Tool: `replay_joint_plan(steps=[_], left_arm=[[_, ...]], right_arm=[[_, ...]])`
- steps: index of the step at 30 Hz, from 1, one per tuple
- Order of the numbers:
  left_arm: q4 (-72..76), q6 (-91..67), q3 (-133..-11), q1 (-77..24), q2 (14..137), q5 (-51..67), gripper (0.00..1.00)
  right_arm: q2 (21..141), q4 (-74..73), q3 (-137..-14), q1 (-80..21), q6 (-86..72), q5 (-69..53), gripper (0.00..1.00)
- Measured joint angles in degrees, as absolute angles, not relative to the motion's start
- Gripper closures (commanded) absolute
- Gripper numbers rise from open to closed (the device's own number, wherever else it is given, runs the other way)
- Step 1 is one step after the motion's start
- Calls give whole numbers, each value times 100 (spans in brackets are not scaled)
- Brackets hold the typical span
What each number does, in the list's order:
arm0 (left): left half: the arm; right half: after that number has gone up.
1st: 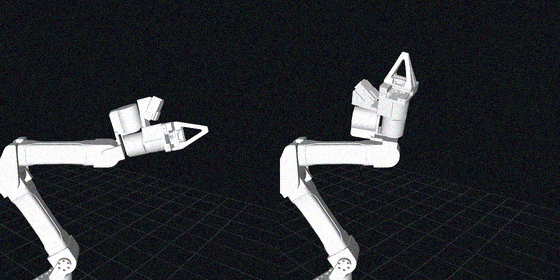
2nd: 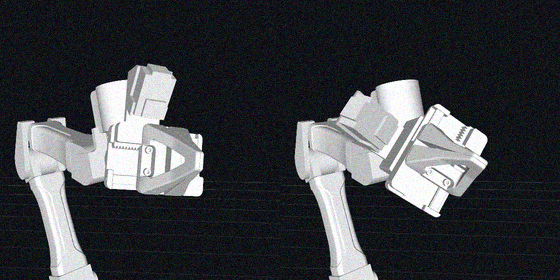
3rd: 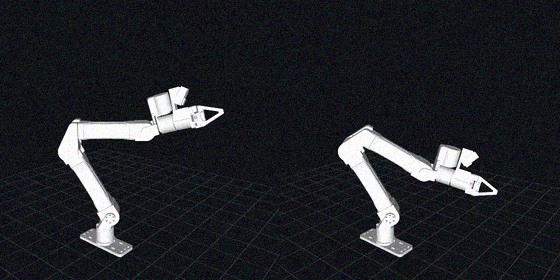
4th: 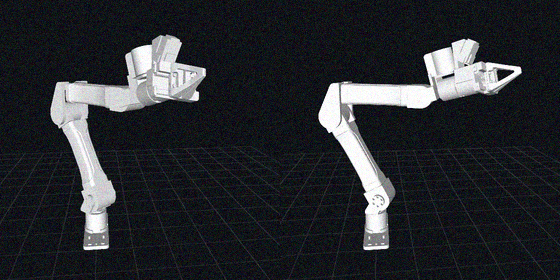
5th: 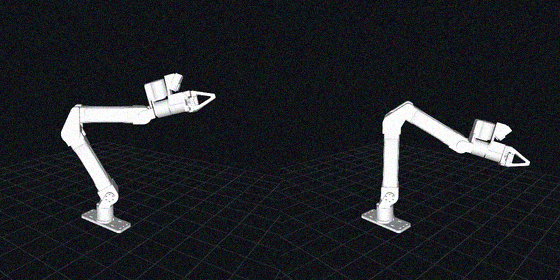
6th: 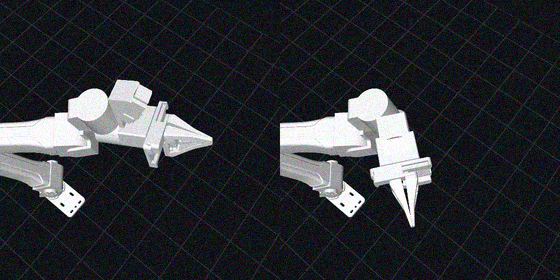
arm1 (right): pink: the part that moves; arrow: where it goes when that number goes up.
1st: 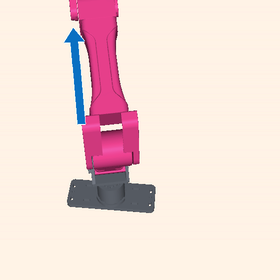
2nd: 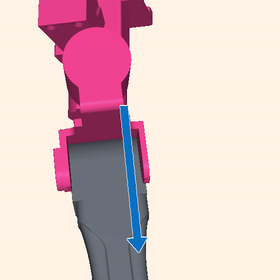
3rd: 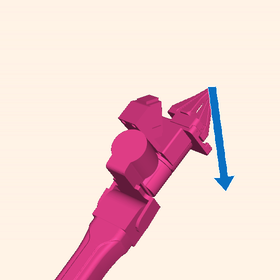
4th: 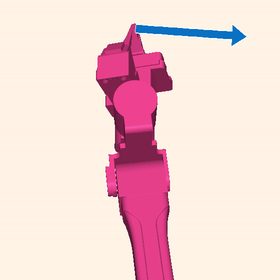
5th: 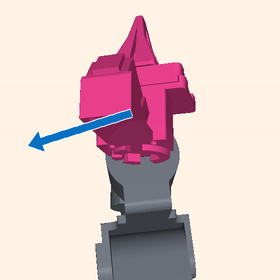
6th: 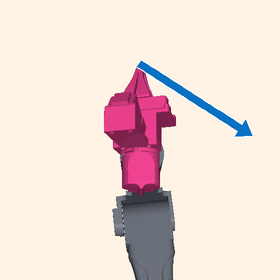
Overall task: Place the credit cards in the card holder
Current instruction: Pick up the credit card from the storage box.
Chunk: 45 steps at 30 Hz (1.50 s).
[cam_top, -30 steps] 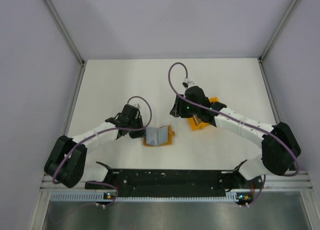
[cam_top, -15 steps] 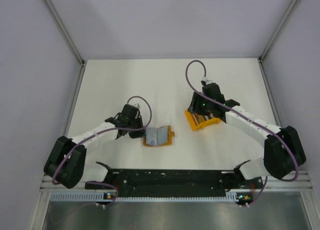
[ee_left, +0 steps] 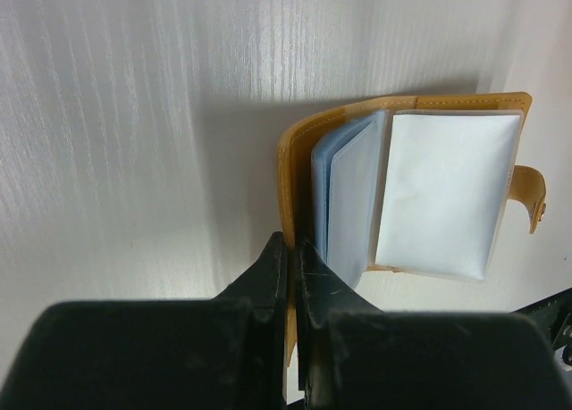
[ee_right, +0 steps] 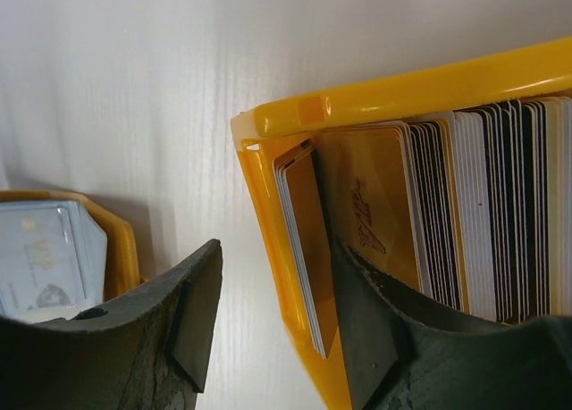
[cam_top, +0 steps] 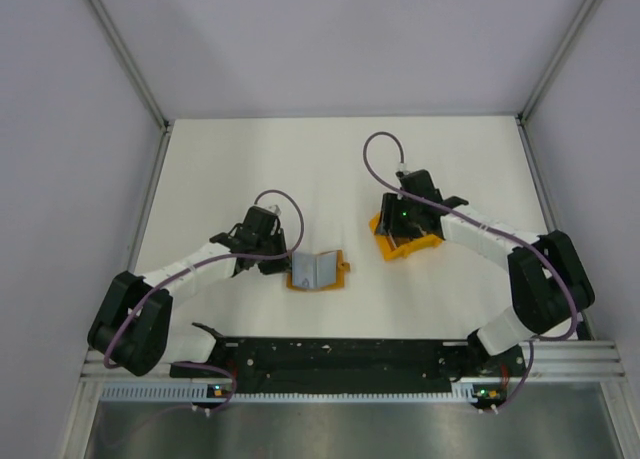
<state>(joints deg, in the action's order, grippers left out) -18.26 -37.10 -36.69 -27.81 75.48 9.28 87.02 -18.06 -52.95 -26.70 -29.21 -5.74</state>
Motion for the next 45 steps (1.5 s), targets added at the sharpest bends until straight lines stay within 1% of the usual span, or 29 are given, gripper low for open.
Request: replay_joint_plan(steps=[7, 25, 34, 42, 45], left_arm=[[-1824, -3712, -3671, -2781, 7550, 917, 100], [-1809, -3715, -3673, -2781, 7575, 919, 100], [-1804, -3712, -3673, -2781, 7640, 919, 100], [-1802, -3712, -3673, -2781, 7640, 919, 100], [-1802, -3715, -3673, -2781, 7640, 919, 100]], right_arm=[[9024, -1800, -5299, -2670, -2871, -775, 48], [9048, -1806, -5299, -2635, -2853, -978, 60], [8965, -1806, -5299, -2598, -2853, -1072, 62], [8958, -1806, -5299, -2558, -2856, -1092, 72], [8958, -1806, -5299, -2556, -2856, -1103, 74]])
